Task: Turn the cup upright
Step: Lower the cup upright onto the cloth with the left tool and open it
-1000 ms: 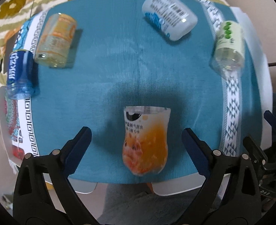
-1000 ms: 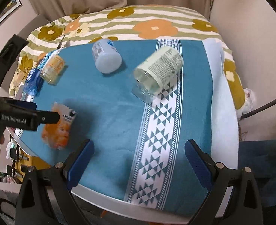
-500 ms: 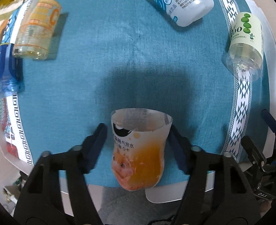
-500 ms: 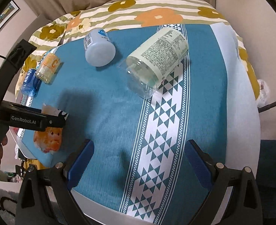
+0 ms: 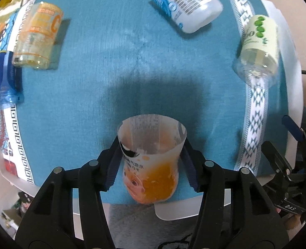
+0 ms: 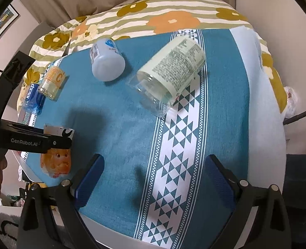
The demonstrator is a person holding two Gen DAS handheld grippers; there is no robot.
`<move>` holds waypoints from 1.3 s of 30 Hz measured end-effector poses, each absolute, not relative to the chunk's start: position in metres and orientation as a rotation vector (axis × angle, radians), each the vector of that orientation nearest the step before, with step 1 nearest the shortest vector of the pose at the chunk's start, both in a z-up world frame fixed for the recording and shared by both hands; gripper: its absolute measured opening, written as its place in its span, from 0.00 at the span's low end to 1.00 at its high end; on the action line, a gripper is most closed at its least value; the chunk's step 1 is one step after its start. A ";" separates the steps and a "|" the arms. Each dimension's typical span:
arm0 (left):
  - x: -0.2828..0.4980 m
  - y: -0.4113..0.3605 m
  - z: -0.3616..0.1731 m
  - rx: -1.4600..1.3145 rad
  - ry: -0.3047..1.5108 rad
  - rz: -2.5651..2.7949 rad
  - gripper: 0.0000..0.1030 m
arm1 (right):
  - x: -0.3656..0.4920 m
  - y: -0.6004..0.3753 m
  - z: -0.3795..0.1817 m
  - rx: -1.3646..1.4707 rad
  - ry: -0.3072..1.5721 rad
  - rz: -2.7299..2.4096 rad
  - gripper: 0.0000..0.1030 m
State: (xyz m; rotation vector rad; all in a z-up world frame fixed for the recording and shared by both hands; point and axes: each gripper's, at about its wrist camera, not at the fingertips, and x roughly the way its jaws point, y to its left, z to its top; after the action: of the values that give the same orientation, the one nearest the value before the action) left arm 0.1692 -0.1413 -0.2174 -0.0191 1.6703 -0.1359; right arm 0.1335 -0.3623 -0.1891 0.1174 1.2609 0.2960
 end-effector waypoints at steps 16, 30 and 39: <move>0.143 -0.120 -0.160 -0.004 1.237 -0.206 0.57 | 0.122 -0.348 -0.155 0.024 1.190 0.274 0.94; 0.129 -0.128 -0.183 0.095 1.120 -0.192 0.57 | 0.108 -0.338 -0.170 0.023 1.196 0.292 0.94; 0.131 -0.127 -0.191 0.104 1.107 -0.162 0.86 | 0.101 -0.347 -0.170 0.052 1.189 0.272 0.94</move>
State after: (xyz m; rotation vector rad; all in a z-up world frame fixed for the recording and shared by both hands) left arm 0.1315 -0.1268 -0.1911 0.1038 1.1070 -0.1622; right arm 0.1014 -0.3470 -0.1699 0.0516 1.1888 0.2719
